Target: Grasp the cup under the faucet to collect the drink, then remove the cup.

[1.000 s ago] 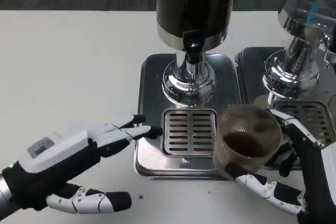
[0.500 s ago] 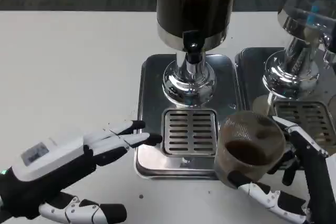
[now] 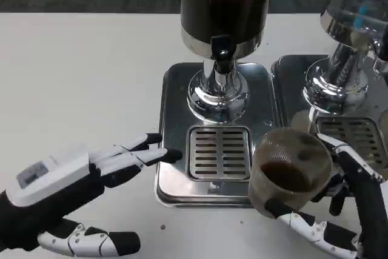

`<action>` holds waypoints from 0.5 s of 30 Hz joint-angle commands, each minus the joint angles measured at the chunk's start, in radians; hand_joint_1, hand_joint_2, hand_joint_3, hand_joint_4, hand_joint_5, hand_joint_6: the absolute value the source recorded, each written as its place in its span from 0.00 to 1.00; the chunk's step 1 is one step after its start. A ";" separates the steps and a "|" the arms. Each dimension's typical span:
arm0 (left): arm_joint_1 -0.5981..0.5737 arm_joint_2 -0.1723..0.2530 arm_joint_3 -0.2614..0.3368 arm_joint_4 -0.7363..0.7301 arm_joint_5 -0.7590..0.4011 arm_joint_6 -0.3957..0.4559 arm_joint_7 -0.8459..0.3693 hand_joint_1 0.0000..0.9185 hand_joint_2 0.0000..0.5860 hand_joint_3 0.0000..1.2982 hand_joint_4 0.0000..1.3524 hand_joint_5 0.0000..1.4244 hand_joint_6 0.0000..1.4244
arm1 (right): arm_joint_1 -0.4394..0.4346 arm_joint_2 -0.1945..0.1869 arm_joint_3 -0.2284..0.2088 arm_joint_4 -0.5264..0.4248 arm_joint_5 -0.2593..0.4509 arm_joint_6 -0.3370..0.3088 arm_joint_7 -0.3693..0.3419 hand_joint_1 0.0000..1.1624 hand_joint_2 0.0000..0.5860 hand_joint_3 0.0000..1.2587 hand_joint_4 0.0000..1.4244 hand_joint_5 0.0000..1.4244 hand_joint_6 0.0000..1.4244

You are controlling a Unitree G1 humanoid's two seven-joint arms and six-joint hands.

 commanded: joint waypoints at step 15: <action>0.026 0.023 0.001 -0.029 -0.014 -0.006 0.006 0.00 0.28 0.08 0.00 0.00 0.06 | 0.006 0.006 -0.012 -0.048 0.026 -0.044 0.008 0.57 0.42 0.50 0.52 0.62 0.81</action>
